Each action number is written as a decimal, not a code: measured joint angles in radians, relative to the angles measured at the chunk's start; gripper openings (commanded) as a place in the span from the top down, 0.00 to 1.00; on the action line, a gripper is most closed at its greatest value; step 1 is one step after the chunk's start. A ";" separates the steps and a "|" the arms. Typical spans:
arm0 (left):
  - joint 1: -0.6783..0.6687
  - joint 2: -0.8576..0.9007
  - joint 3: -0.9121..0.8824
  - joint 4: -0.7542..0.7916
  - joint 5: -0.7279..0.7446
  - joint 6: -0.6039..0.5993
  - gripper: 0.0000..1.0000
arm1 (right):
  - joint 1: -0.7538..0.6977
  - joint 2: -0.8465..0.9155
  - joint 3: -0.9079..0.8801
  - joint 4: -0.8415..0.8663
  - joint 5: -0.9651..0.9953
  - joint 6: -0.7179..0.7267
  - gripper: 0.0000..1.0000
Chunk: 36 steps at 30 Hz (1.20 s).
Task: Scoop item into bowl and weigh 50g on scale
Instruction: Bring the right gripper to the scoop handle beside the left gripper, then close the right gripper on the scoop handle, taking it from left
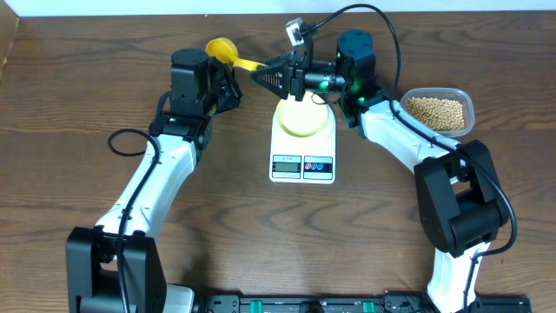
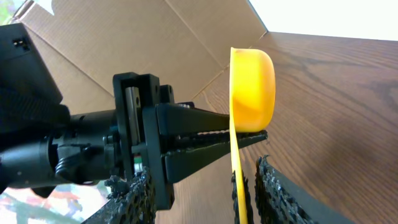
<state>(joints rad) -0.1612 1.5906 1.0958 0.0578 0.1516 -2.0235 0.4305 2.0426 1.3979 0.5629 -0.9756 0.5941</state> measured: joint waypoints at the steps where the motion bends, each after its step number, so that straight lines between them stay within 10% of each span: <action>1: 0.000 0.000 0.000 0.002 0.000 0.000 0.92 | 0.002 0.000 0.000 0.000 0.006 0.000 0.47; 36: 0.000 0.000 0.000 0.148 0.000 0.000 0.92 | 0.003 0.000 0.000 0.141 0.180 -0.006 0.50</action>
<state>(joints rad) -0.1612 1.5906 1.0958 0.2062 0.1513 -2.0235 0.4332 2.0430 1.3979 0.7040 -0.7959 0.5880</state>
